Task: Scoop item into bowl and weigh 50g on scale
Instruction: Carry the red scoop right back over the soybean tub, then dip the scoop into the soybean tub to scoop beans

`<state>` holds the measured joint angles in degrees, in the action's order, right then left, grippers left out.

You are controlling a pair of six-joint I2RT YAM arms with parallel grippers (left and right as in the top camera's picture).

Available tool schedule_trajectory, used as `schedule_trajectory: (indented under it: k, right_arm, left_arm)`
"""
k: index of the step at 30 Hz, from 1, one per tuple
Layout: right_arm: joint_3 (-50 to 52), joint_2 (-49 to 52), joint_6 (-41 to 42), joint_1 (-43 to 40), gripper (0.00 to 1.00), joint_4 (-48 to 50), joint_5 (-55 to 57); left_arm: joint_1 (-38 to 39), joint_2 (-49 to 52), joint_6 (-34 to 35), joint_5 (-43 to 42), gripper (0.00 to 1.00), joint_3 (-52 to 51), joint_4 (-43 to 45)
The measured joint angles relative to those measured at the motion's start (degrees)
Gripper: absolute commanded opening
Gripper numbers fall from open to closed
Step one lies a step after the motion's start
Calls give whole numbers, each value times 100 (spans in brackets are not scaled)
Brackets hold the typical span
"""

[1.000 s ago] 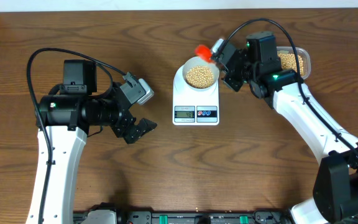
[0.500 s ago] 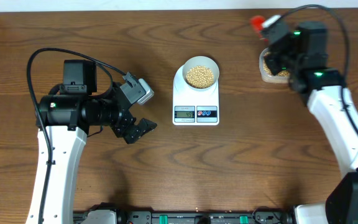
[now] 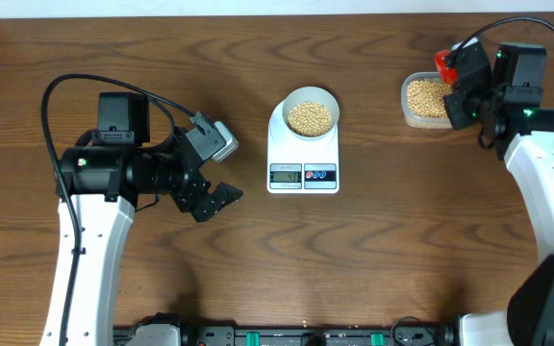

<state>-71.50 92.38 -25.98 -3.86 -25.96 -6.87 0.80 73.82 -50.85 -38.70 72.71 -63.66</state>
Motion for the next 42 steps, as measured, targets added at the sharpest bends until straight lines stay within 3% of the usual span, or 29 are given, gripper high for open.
schedule_trajectory:
  k: [9,42]
  right_arm:
    - [0,544,4,0,1,2,7]
    - [0,636,660,-9,1,-505,-599]
  left_arm:
    - [0,0,0,0,98,0,0]
    - [0,0,0,0,98,0,0]
